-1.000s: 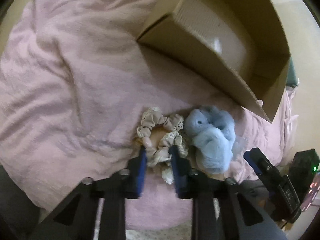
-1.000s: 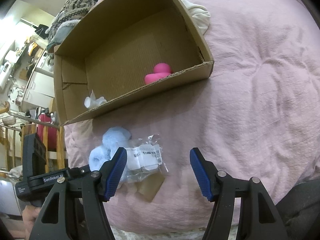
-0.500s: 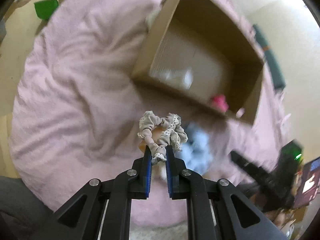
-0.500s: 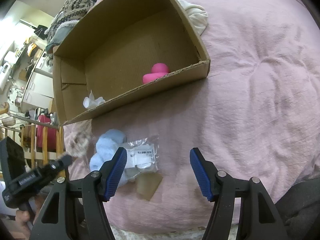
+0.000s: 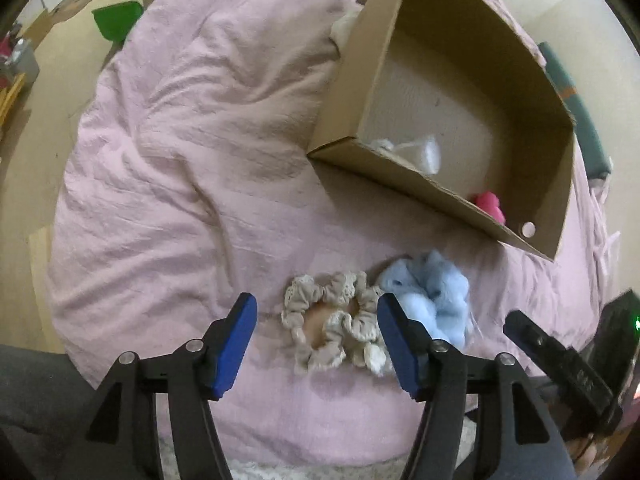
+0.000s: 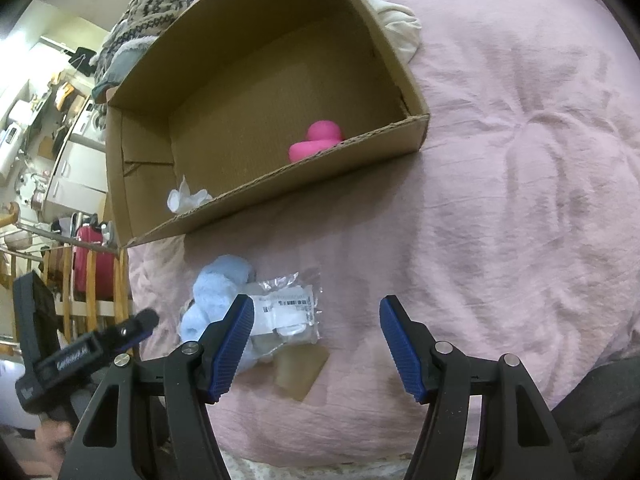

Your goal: Organize soft objects

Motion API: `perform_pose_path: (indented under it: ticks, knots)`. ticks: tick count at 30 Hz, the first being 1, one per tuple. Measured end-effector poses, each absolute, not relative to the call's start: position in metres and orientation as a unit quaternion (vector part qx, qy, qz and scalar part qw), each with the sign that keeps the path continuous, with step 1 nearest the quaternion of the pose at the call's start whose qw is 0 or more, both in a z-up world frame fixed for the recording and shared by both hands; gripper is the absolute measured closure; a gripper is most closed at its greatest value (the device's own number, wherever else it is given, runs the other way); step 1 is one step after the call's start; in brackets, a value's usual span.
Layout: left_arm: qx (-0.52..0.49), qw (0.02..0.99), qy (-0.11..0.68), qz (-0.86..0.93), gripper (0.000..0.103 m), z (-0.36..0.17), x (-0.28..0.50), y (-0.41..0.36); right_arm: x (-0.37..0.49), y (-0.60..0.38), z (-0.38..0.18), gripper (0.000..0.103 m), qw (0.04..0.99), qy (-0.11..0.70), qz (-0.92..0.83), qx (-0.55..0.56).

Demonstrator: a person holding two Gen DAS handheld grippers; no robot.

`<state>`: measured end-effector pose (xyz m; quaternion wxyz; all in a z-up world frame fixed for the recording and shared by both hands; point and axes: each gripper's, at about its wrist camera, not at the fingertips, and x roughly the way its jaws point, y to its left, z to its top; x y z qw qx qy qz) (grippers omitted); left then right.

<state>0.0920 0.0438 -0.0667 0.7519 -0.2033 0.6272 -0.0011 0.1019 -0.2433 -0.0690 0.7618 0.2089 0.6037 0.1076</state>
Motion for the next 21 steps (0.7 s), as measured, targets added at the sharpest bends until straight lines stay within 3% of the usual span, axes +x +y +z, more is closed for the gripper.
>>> perform_pose_path:
  ticks: [3, 5, 9, 21]
  knots:
    - [-0.192, 0.736, 0.649, 0.001, 0.047, -0.085, 0.105, 0.036, 0.102, -0.240, -0.069, 0.034, 0.761, 0.605, 0.111, 0.204]
    - [-0.183, 0.726, 0.663, -0.004, 0.065, -0.098, 0.109, 0.028, 0.102, -0.240, -0.069, 0.034, 0.762, 0.605, 0.112, 0.202]
    - [-0.149, 0.737, 0.659, -0.011, 0.089, -0.103, 0.115, 0.010, 0.102, -0.240, -0.069, 0.034, 0.762, 0.605, 0.110, 0.203]
    - [-0.167, 0.817, 0.549, -0.052, 0.094, -0.031, 0.085, 0.023, 0.101, -0.247, -0.072, 0.034, 0.758, 0.605, 0.106, 0.219]
